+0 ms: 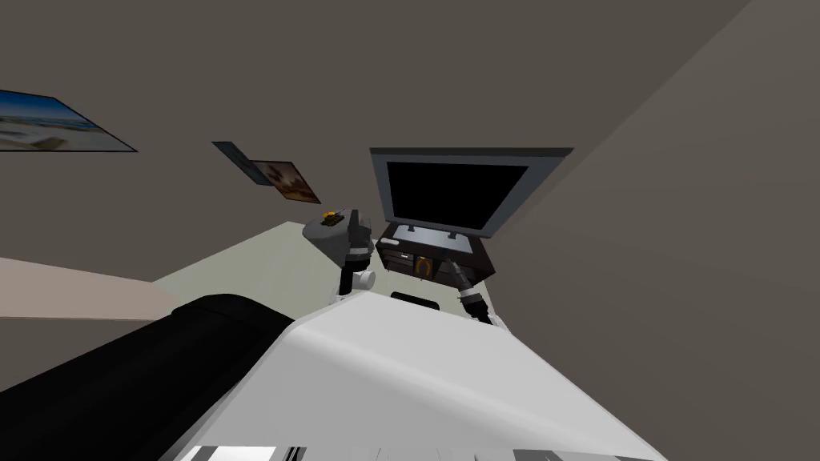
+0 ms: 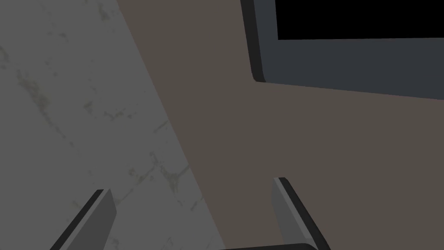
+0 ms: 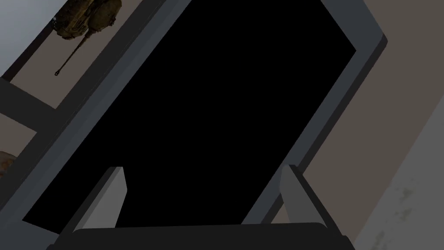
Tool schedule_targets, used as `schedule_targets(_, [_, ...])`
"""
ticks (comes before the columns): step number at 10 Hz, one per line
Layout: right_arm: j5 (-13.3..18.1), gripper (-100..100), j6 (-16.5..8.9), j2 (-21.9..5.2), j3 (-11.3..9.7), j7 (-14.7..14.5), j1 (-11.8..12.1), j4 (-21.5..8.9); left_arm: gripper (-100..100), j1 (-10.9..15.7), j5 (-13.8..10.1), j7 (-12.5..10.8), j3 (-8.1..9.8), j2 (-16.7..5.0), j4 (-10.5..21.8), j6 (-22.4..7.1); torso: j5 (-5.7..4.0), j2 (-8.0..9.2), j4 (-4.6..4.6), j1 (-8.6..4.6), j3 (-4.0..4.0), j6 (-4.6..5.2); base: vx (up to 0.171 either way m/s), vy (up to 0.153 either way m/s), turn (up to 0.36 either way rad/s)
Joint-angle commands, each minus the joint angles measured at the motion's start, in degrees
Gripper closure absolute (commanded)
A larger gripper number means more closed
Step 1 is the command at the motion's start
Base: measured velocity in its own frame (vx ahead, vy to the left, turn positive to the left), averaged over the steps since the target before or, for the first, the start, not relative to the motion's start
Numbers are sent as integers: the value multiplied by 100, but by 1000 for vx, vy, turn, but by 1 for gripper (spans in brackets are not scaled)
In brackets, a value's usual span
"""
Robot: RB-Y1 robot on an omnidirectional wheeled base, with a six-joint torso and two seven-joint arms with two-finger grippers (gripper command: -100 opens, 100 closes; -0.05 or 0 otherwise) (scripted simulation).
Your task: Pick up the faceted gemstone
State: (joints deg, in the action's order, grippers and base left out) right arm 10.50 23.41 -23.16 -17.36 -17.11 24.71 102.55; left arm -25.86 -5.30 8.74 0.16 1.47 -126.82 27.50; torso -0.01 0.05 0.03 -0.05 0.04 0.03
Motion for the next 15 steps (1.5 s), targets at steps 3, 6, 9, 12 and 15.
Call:
schedule_targets(3, [192, -100, -225, -381, -279, -448, -98, -501, 0, 1, 0, 0, -1, 0, 0, 0, 1, -1, -1, 4, -1, -3, -22, 21, 148])
schedule_targets(6, [377, -100, -448, -754, -535, -831, -241, -924, 0, 0, 0, 0, 0, 0, 0, 0, 1, -9, -2, 8, -5, -2, -3, 35, 118])
schedule_targets(9, [570, -100, -692, -1139, -787, -1219, -402, -1454, 0, 0, 0, 0, 0, 0, 0, 0, 2, -15, -3, 10, -8, -2, 15, 45, 149])
schedule_targets(12, [669, -100, -821, -1333, -909, -1470, -488, -1784, 0, -1, 0, 0, 0, 0, 0, 0, 3, -12, -3, 7, -7, 2, 12, 33, 48])
schedule_targets(15, [866, -100, -1088, -1714, -1141, -1856, -671, -2210, 0, -1, 0, 0, 0, 0, 0, 0, 3, -24, -5, 15, -14, 2, 44, 57, 126])
